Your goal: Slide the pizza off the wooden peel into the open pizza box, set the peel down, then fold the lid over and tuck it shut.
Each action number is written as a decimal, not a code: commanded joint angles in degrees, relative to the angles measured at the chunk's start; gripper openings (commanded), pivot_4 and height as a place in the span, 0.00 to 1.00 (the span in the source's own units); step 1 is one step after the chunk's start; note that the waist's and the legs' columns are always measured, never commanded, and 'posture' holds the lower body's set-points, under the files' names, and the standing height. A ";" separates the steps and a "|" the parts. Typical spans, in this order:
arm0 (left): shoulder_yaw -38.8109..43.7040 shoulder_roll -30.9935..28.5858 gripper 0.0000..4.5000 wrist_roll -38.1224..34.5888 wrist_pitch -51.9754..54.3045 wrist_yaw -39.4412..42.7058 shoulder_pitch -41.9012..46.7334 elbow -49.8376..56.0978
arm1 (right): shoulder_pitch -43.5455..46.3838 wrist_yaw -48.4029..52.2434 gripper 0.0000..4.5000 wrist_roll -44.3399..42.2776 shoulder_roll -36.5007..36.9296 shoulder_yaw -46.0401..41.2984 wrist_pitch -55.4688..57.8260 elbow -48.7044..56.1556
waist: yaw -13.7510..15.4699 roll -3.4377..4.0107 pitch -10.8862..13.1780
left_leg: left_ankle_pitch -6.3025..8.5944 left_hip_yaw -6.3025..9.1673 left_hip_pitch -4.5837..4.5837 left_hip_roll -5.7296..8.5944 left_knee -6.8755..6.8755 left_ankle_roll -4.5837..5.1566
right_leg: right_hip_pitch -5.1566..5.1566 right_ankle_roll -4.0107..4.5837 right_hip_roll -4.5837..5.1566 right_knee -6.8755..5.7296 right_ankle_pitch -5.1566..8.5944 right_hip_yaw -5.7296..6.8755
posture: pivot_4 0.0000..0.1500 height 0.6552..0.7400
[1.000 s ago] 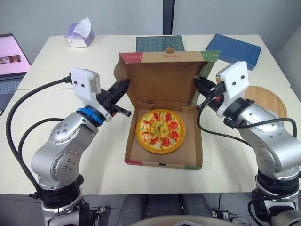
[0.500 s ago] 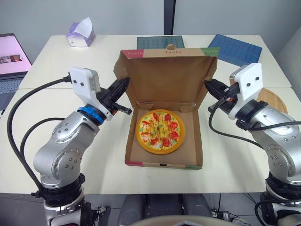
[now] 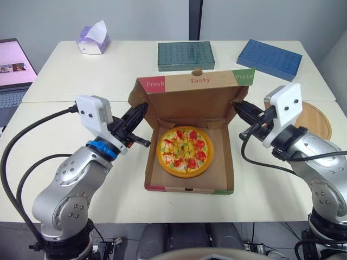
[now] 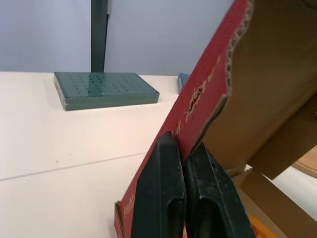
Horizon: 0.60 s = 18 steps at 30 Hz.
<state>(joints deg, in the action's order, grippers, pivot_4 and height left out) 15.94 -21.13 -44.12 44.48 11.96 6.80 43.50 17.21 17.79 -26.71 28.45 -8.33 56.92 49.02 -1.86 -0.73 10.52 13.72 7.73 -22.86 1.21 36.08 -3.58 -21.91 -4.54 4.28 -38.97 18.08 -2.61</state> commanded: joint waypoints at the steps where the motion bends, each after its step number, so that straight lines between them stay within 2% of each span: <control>1: 1.13 -0.68 0.01 -1.04 -1.68 -0.08 -2.83 3.48 | -1.72 -0.70 0.00 -0.76 0.48 -2.14 -0.28 3.16 | -0.01 0.00 0.00 | 0.00 -0.02 0.01 0.00 0.00 0.00 | 0.01 0.00 0.00 0.00 0.00 -0.02 | 1.00 1.00; 10: 1.38 -1.96 0.01 -1.24 -4.60 1.08 -12.98 6.49 | -7.69 -2.70 0.00 -2.66 -1.05 -3.28 0.00 6.52 | -0.04 0.00 -0.02 | 0.01 -0.02 0.14 -0.03 -0.03 0.01 | 0.15 0.04 -0.02 0.05 0.04 -0.02 | 1.00 1.00; 18: 1.34 -3.07 0.01 -1.08 -6.77 0.84 -14.25 6.04 | -10.27 -4.77 0.00 -6.03 -3.56 -2.30 1.30 9.06 | -0.02 -0.01 -0.03 | 0.01 -0.02 0.15 -0.03 -0.03 0.01 | 0.19 0.05 -0.03 0.10 0.04 -0.01 | 1.00 1.00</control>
<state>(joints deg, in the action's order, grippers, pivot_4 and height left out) 16.19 -23.60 -45.05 38.53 13.00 -6.97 48.70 7.54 13.70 -31.25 25.24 -10.09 57.85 55.89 -1.88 -0.74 10.50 13.73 7.72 -22.71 1.17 36.05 -3.57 -21.72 -4.49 4.24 -38.88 18.13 -2.61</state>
